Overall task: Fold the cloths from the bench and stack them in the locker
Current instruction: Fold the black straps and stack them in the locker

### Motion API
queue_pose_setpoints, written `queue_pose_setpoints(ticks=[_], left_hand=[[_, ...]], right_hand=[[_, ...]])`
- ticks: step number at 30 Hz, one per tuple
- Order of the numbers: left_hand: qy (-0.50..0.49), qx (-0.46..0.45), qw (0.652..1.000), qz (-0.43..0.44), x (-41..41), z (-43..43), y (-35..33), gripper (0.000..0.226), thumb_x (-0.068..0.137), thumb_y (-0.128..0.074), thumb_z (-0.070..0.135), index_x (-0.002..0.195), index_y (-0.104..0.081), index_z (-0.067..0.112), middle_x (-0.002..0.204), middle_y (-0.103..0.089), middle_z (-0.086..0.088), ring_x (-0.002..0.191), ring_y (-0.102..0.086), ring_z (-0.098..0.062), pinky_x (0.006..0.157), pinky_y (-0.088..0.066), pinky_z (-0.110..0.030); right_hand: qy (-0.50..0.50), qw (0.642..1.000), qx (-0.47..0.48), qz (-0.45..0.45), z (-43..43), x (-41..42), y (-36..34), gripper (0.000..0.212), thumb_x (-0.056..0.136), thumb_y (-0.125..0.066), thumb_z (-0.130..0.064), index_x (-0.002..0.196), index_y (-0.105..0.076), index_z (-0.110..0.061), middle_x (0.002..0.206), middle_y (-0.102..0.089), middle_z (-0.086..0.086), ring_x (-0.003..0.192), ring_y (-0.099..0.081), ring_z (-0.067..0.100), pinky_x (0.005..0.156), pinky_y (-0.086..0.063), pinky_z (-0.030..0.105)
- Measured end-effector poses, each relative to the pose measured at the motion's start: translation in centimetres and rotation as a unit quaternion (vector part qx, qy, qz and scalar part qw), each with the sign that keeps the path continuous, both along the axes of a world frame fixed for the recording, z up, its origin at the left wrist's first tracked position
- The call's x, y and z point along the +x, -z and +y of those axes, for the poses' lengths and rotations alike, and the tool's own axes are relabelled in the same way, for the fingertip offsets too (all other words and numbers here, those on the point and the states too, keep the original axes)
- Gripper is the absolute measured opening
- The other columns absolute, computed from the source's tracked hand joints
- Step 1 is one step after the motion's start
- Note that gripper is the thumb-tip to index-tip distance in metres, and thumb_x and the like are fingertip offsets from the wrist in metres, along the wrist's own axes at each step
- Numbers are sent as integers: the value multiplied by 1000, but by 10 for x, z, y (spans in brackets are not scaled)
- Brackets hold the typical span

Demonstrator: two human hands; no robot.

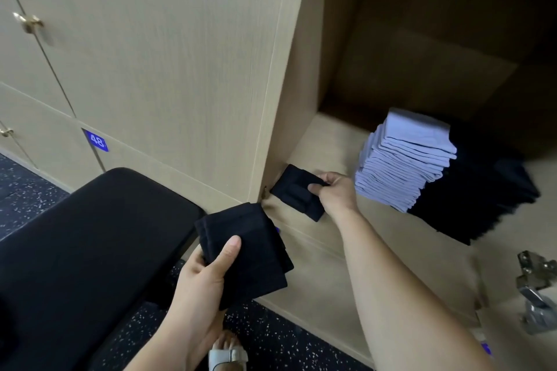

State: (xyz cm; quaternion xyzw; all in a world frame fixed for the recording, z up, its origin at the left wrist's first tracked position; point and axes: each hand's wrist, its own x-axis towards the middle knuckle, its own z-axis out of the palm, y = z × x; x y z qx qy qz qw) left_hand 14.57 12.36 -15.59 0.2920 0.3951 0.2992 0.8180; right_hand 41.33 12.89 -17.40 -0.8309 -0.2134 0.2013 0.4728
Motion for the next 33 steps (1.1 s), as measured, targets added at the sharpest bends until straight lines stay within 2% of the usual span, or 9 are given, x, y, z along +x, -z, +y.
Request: queue_pose_setpoints(ticks=[3,7,10,13,16,19,22,28,33], left_hand=[[-1,-2,1000,4,-3,-1,-1,45,74,-71,24,116,-65,9,105,-73,-16,98,-70,-37,90,-53,-52],[-3,-3,1000,3,-6,-2,-5,45,74,-71,25,116,-65,10,106,-74,-14,98,-71,-34,90,-54,-50],[-9,-9,1000,3,-10,-4,-10,41,78,-69,24,117,-65,11,106,-74,-13,98,-71,-33,89,-54,-49],[-16,-14,1000,-1,-15,-7,-16,40,84,-67,25,122,-63,14,110,-73,-11,101,-70,-31,86,-55,-45],[-32,-36,999,-15,-19,-14,-25,39,94,-54,44,123,-63,19,113,-73,-4,105,-69,-25,89,-53,-43],[-61,-67,996,-9,-22,-21,-34,50,98,-37,58,115,-66,20,108,-74,-5,104,-69,-26,94,-51,-44],[-72,-57,996,22,-26,-30,-42,49,100,-38,53,111,-66,15,99,-76,-8,97,-71,-28,85,-54,-44],[-52,-6,997,47,-34,-38,-47,47,102,-35,52,118,-64,19,109,-74,-4,102,-70,-23,89,-54,-44],[-75,8,996,47,-36,-41,-51,32,102,-45,39,118,-61,17,113,-72,-7,102,-69,-28,92,-54,-51]], right_hand=[[1,998,-38,-45,6,1,4,13,82,-72,-13,84,-66,-24,85,-68,-6,84,-65,19,80,-52,30],[1,989,-65,-130,2,-8,-6,39,83,-72,-21,121,-63,-25,119,-62,-3,110,-59,17,96,-49,38],[-22,987,-4,-158,-12,-36,-30,29,84,-69,-19,112,-67,-21,106,-66,-4,104,-60,15,91,-51,37],[-95,991,53,-76,-40,-78,-67,12,85,-68,-17,96,-72,-19,81,-68,-10,75,-62,1,69,-48,15],[-213,975,53,14,-67,-118,-88,3,83,-73,-21,84,-72,-23,70,-70,-14,63,-60,-6,60,-44,8],[-235,972,8,26,-83,-143,-84,16,74,-81,-27,84,-69,-29,79,-71,-12,75,-64,-3,68,-48,11],[-225,974,4,5,-95,-158,-76,25,71,-84,-23,83,-64,-33,78,-65,-14,69,-59,-5,66,-44,11],[-186,976,8,-110,-105,-176,-81,27,70,-77,-33,91,-60,-33,89,-62,-14,81,-56,3,76,-51,29],[-203,976,74,6,-104,-177,-89,21,81,-68,-25,99,-57,-26,97,-70,-6,91,-67,9,85,-56,41]])
